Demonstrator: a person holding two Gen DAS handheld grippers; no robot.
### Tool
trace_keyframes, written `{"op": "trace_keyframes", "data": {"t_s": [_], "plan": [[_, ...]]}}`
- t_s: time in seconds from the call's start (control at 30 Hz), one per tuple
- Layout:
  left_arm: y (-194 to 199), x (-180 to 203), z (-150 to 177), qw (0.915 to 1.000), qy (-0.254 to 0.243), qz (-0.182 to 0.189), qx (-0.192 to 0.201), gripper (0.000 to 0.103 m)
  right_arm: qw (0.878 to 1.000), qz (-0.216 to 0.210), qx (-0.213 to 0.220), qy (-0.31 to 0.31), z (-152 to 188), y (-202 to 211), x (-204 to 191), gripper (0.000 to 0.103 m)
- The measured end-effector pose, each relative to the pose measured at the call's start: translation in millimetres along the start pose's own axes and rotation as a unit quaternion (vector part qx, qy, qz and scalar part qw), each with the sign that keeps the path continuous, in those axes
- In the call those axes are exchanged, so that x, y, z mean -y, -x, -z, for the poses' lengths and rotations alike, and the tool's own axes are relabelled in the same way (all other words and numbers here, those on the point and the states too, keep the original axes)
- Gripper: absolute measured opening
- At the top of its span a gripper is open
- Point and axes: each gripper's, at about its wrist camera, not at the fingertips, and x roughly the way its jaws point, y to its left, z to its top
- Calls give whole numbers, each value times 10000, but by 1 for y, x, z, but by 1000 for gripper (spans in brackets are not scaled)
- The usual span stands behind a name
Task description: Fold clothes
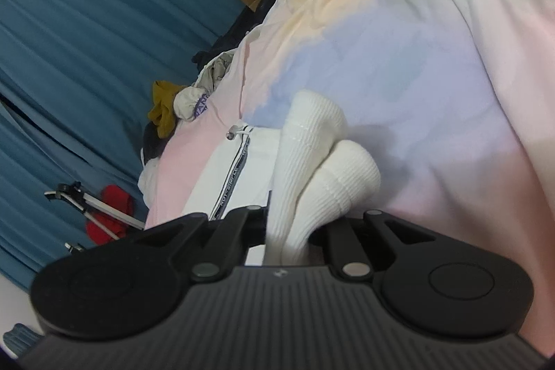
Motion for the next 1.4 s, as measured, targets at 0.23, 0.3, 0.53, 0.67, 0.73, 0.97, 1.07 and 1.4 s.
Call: {"op": "trace_keyframes", "data": {"t_s": [0.23,0.3,0.53,0.67,0.73,0.97,1.07,1.4], "plan": [[-8,3,4,9998,-172,-70,-62,77,9999,0,69,74,-1,3,-7,9],[-9,3,4,9998,-189,-73,-66,77,9999,3,91,119,-2,3,-9,9],[-9,-3,-1,9999,-40,31,-153,78,9980,-18,235,588,-4,7,-28,9],[-6,-5,-3,9999,-1,94,-144,78,9982,-2,219,560,-8,9,-32,9],[-6,-2,-2,9999,-52,74,-141,81,9976,33,238,653,-9,10,-39,9],[-6,-7,-5,9997,73,188,-170,83,9841,-107,574,1678,-10,33,-110,9],[-4,-11,-7,9993,184,287,-136,83,9707,-292,805,2246,-1,49,-158,9],[52,-80,-27,9708,2073,883,817,83,8351,-1848,1058,5073,171,128,-285,9]]}}
